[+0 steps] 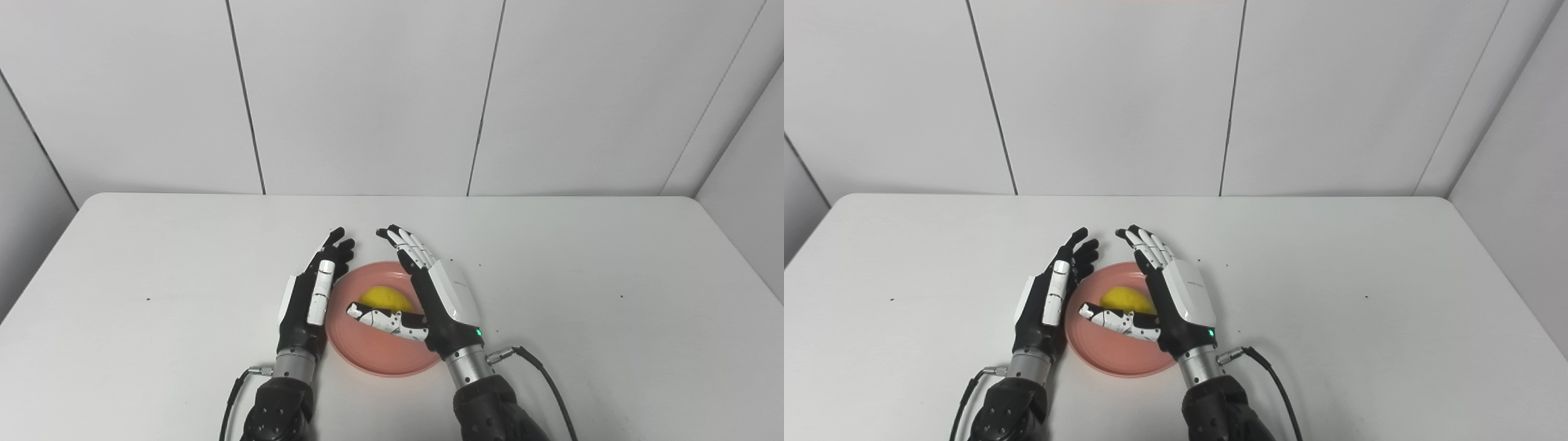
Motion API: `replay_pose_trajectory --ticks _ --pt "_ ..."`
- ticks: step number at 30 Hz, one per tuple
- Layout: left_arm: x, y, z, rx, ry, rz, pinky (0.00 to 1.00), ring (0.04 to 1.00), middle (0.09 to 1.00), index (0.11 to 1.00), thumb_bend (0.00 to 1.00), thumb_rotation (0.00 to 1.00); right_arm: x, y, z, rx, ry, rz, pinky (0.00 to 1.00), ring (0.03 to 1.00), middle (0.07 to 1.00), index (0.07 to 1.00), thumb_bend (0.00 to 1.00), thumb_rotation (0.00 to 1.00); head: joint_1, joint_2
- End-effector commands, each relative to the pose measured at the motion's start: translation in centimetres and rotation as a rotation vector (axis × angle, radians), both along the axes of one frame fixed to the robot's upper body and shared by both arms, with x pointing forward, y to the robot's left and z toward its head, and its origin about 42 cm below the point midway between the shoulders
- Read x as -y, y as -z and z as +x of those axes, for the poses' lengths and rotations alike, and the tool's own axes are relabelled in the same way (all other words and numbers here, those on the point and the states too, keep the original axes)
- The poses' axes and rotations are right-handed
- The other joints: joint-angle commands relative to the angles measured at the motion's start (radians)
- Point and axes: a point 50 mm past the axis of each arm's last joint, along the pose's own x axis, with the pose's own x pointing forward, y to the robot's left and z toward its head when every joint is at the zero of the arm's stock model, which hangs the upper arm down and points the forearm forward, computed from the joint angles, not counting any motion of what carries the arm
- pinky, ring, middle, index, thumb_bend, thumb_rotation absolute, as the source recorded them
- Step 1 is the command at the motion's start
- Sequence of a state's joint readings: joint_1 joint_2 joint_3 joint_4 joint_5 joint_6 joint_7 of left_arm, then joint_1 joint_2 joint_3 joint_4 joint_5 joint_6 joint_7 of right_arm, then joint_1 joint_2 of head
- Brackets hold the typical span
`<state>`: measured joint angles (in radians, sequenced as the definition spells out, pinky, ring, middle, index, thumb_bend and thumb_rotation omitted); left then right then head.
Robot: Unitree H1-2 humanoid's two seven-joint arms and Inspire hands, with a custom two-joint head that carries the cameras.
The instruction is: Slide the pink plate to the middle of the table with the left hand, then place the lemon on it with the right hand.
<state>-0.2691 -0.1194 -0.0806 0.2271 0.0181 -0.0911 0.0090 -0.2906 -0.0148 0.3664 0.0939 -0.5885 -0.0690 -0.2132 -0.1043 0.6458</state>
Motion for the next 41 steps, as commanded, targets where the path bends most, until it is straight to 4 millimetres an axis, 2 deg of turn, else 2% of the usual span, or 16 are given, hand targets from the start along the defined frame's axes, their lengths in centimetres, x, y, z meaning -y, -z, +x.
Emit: replay_pose_trajectory --ticks 1,4,9,13,24,32,41 --pt "-0.2 0.4 -0.3 -0.009 -0.018 -0.015 0.90 0.885 0.860 0.869 0.67 1.00 0.2 -1.6 -0.1 0.074 -0.028 0.080 0.95 0.950 0.942 0.913 0.64 0.83 0.001 0.000" --pt "-0.1 0.4 -0.4 -0.011 -0.024 -0.024 0.87 0.879 0.867 0.865 0.67 1.00 0.7 -1.5 -0.1 0.067 -0.020 0.121 0.94 0.949 0.944 0.931 0.65 0.91 0.002 0.002" --pt "-0.2 0.4 -0.4 -0.013 -0.031 -0.011 0.88 0.868 0.870 0.871 0.69 1.00 1.6 -1.5 -0.1 0.043 0.000 0.180 0.92 0.953 0.958 0.945 0.64 1.00 0.001 0.002" --pt "-0.4 0.4 -0.4 -0.011 -0.029 -0.003 0.88 0.869 0.870 0.874 0.69 1.00 2.6 -1.5 0.1 0.027 0.026 0.256 0.91 0.947 0.952 0.936 0.62 1.00 0.002 0.003" --pt "-0.8 0.2 -0.4 -0.011 -0.017 0.019 0.89 0.886 0.890 0.894 0.69 1.00 4.8 -0.5 0.8 -0.026 0.115 0.322 0.92 0.941 0.939 0.918 0.65 1.00 -0.003 0.005" --pt "-0.9 0.2 -0.4 -0.001 -0.013 0.006 0.89 0.898 0.912 0.907 0.67 1.00 5.4 0.7 1.1 -0.083 0.151 0.352 0.93 0.944 0.937 0.913 0.66 1.00 -0.003 0.009" --pt "-1.2 0.0 -0.4 -0.018 0.000 -0.014 0.94 0.926 0.939 0.938 0.67 1.00 5.4 1.7 1.0 -0.166 0.115 0.474 0.96 0.968 0.957 0.937 0.68 1.00 -0.007 0.011"
